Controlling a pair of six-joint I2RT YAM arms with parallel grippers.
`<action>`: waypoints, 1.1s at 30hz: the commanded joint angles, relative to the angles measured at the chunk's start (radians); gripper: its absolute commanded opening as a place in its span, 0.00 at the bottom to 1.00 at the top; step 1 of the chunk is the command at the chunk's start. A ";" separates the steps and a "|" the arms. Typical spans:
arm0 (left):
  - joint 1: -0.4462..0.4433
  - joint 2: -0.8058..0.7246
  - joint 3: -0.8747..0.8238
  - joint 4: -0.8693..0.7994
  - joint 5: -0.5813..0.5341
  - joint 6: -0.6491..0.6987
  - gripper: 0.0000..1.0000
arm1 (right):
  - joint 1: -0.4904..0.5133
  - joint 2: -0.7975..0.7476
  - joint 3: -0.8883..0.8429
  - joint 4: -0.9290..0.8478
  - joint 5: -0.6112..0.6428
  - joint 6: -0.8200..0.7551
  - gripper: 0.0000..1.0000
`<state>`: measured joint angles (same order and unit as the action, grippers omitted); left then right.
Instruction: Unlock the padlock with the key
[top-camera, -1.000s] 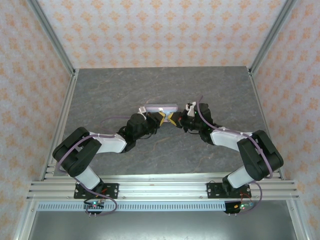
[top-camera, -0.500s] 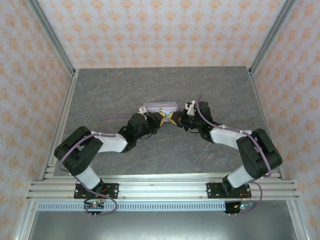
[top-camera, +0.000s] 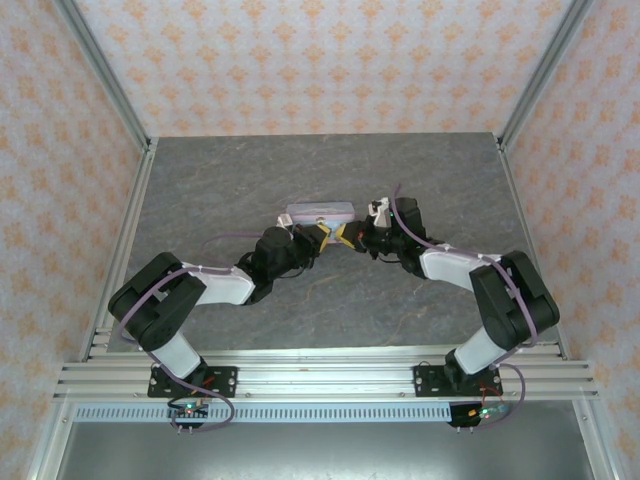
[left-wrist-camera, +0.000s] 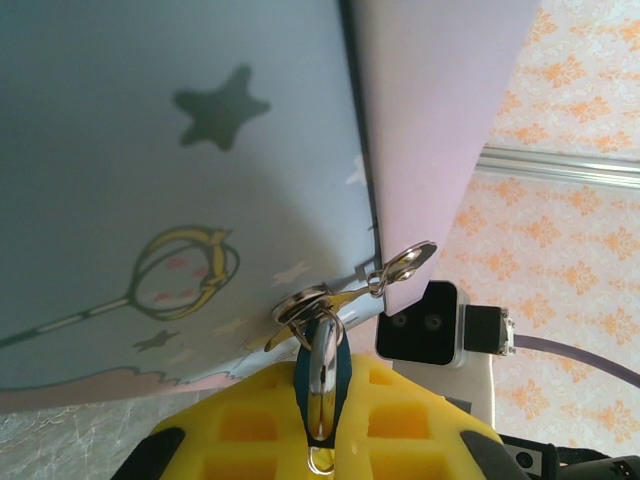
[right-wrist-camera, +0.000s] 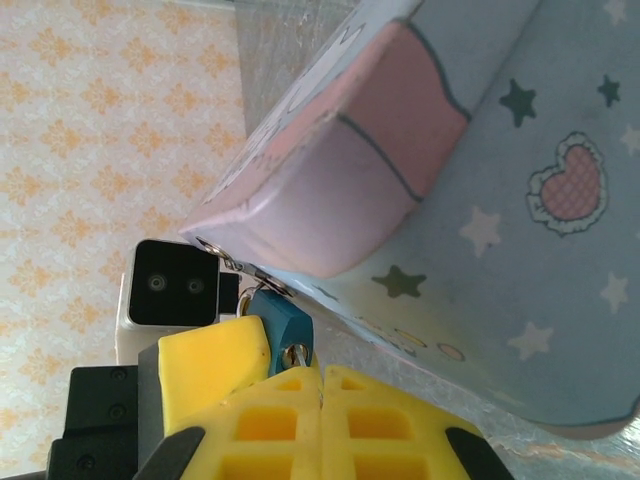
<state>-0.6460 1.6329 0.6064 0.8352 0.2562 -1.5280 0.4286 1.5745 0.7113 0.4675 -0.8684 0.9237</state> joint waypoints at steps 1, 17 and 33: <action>-0.058 -0.005 0.015 0.045 0.135 0.006 0.00 | 0.004 0.024 -0.029 0.244 0.028 0.129 0.00; -0.061 0.001 0.018 0.048 0.132 0.004 0.00 | 0.018 0.076 -0.141 0.575 0.147 0.497 0.00; -0.061 -0.001 0.017 0.050 0.131 0.003 0.00 | 0.019 0.114 -0.130 0.577 0.139 0.485 0.00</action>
<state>-0.6498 1.6367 0.6064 0.8429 0.2501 -1.5280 0.4442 1.6810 0.5457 0.9768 -0.7662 1.4208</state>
